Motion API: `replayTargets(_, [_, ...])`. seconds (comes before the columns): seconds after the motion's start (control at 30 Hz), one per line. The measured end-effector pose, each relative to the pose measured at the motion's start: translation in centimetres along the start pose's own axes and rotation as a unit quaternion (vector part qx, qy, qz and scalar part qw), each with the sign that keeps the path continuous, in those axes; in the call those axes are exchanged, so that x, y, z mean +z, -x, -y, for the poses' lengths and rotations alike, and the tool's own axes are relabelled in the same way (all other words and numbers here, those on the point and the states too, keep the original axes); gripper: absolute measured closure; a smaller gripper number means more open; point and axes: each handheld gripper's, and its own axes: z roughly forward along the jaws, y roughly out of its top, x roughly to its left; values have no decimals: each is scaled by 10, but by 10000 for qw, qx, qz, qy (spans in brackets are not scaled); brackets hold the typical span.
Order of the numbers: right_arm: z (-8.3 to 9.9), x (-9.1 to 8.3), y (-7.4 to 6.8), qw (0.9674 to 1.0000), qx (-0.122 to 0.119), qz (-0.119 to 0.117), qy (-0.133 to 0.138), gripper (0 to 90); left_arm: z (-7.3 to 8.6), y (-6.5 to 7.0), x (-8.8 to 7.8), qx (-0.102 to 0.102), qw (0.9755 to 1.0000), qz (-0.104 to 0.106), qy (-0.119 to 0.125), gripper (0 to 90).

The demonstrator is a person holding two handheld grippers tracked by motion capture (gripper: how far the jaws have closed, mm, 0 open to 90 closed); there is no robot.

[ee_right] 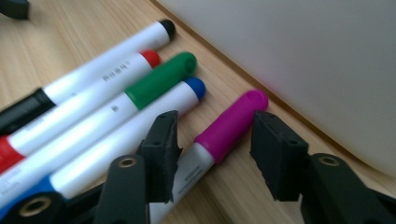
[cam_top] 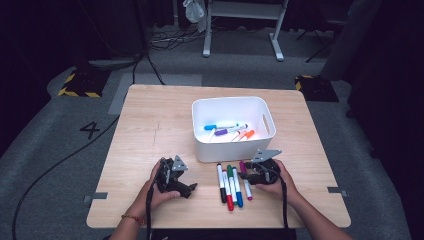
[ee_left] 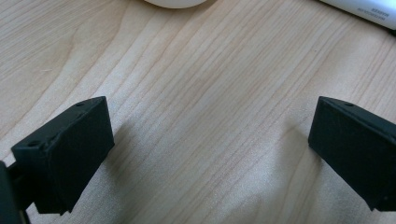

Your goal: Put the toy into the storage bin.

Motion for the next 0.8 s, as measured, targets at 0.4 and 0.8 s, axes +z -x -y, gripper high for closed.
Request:
replayTargets(0.4, [12,-7,17,9997,155,208,32,573,0,0,0,-7,10000,-3,4,2])
replayTargets(0.8, [15,-6,21,9996,20,135,238,745,0,0,0,-9,10000,-3,5,2])
